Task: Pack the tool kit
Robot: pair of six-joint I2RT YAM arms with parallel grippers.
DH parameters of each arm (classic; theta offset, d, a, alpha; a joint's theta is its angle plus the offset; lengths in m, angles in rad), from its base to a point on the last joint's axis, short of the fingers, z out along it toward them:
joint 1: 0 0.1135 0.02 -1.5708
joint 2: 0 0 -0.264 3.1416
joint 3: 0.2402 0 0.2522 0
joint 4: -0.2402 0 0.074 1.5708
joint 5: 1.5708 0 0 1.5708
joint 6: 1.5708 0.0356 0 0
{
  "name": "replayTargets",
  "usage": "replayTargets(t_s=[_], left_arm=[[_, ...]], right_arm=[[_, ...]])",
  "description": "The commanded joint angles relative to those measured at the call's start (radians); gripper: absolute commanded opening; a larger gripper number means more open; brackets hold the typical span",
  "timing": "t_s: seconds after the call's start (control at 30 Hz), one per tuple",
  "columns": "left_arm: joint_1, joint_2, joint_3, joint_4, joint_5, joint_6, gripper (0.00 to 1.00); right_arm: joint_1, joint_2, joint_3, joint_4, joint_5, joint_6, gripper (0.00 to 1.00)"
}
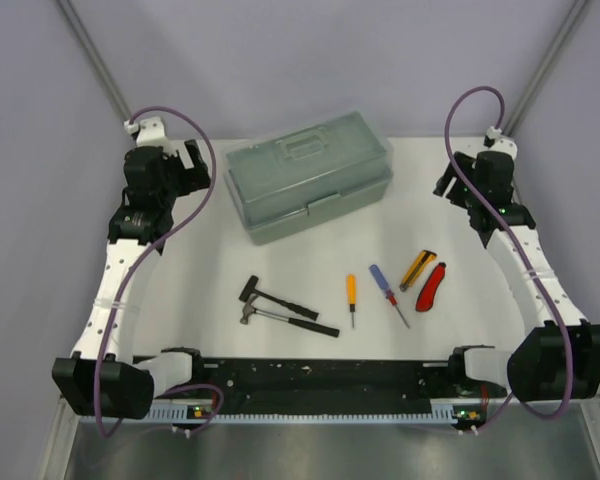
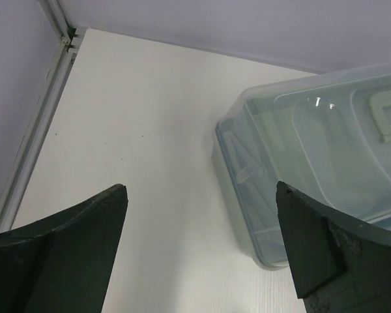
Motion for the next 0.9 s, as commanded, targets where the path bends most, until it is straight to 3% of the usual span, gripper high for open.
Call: replayTargets(t_s=[0.0, 0.23, 0.5, 0.63, 0.73, 0.87], left_arm=[[-0.003, -0.055, -0.001, 0.063, 0.069, -0.001, 0.99], [-0.003, -0.047, 0.018, 0.114, 0.108, 0.042, 0.99], [0.005, 0.036, 0.074, 0.177, 0.114, 0.03, 0.99], [0.054, 0.189, 0.2, 0.133, 0.331, -0.03, 0.99], [0.135, 0.359, 0.315, 0.134, 0.558, -0.132, 0.99], [0.19, 0.519, 0.371, 0.315, 0.785, -0.284, 0.98]], right_arm=[[-0.007, -0.019, -0.027, 0.002, -0.021, 0.021, 0.72], [-0.009, -0.059, -0.058, -0.004, -0.086, 0.024, 0.79], [-0.007, -0.097, -0.101, -0.015, -0.112, 0.181, 0.84], [-0.009, -0.132, -0.115, -0.015, -0.21, 0.198, 0.98], [-0.009, -0.14, -0.11, -0.032, -0.279, 0.187, 0.99], [-0.009, -0.154, -0.124, -0.066, -0.314, 0.239, 0.99]])
